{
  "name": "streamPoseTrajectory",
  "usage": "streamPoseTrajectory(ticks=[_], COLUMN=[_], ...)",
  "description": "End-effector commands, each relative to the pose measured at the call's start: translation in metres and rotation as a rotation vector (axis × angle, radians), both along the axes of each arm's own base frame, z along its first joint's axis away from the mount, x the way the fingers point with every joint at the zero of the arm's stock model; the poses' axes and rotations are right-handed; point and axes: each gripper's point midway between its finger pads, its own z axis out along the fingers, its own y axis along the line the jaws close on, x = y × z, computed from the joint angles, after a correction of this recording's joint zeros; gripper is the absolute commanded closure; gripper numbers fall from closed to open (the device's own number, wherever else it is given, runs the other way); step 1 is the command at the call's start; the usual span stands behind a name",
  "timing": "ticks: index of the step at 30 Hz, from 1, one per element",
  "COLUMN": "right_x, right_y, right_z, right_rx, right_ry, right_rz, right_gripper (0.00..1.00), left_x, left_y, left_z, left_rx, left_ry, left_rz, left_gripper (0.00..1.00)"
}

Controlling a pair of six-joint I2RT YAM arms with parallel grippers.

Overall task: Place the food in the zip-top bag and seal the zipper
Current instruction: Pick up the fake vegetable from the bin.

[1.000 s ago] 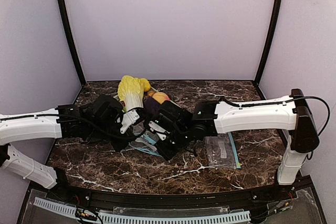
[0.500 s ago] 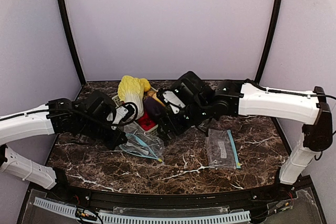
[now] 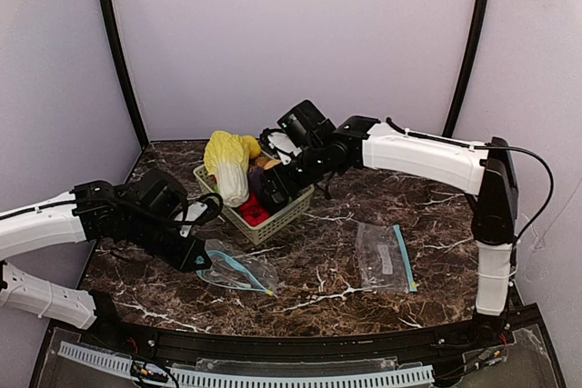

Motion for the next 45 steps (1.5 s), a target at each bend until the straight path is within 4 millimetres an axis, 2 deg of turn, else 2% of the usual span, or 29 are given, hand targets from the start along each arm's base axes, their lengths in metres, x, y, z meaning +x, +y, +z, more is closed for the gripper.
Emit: streamPoseTrajectory(ticks=[1,7,12,21,24,26,28,30,35,37,39,40,45], right_x=[0.026,0.045,0.058,0.063,0.063,0.062,0.059,0.055,0.021,0.000,-0.023,-0.037,-0.105], right_y=[0.016,0.033,0.037,0.040,0.039,0.039,0.038,0.033,0.014,0.005,-0.006,-0.013,-0.031], right_z=[-0.002,-0.025,-0.046,-0.046,-0.041,-0.029,-0.010,0.023,0.082,0.099,0.107,0.098,0.106], right_rx=[0.002,-0.031,-0.057,-0.043,-0.029,-0.006,0.027,0.076,0.219,0.293,0.360,0.375,0.528], right_ry=[-0.029,-0.024,-0.017,-0.020,-0.023,-0.029,-0.046,-0.082,-0.116,-0.124,-0.114,-0.095,-0.114], right_rz=[0.034,0.047,0.031,0.026,0.016,0.013,0.016,0.014,0.071,0.105,0.145,0.159,0.264], right_gripper=[0.12,0.16,0.19,0.42,0.46,0.46,0.46,0.46,0.46,0.46,0.46,0.46,0.46], left_x=[-0.006,-0.006,-0.006,-0.005,-0.005,-0.005,-0.005,-0.005,-0.009,-0.010,-0.013,-0.016,-0.021], left_y=[-0.003,-0.011,-0.012,-0.011,-0.013,-0.015,-0.018,-0.022,-0.038,-0.045,-0.053,-0.058,-0.075], left_z=[-0.004,-0.011,-0.013,-0.012,-0.012,-0.011,-0.011,-0.011,-0.010,-0.008,-0.007,-0.007,-0.001], left_rx=[-0.053,-0.089,-0.101,-0.132,-0.143,-0.152,-0.160,-0.169,-0.210,-0.233,-0.259,-0.272,-0.287], left_ry=[0.040,0.065,0.074,0.071,0.073,0.075,0.083,0.096,0.161,0.183,0.216,0.241,0.287], left_rz=[0.014,0.013,0.024,0.050,0.050,0.048,0.043,0.035,0.001,-0.009,-0.029,-0.045,-0.094], left_gripper=[0.99,0.99,0.99,0.99,0.99,0.99,0.99,0.99,0.99,0.99,0.99,0.99,0.99])
